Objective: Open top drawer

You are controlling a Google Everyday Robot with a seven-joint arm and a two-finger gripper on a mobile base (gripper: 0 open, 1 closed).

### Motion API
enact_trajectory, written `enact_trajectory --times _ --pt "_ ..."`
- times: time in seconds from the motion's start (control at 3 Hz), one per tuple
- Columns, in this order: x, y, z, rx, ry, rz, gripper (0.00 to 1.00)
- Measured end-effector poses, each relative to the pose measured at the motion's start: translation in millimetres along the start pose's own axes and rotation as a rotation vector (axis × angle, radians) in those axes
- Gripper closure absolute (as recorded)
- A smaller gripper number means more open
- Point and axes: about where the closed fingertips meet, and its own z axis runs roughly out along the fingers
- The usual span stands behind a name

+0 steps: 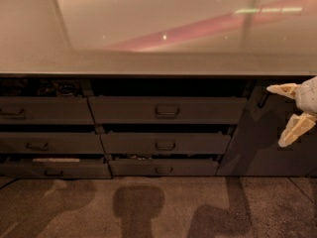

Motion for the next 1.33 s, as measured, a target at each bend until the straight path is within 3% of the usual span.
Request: enact_trajectory --times 0.33,0.67,1.0,1.33 --pt "-10.1 -3.8 22.9 -0.040 0.044 -0.020 0.00" --pt "-43.4 -1.4 55.7 -0.087 0.093 -0.088 0.00" --pt "-75.6 15.0 87.9 -0.167 0.121 -0.168 0.00" --pt "-75.6 15.0 88.0 -0.167 0.120 -0.168 0.00"
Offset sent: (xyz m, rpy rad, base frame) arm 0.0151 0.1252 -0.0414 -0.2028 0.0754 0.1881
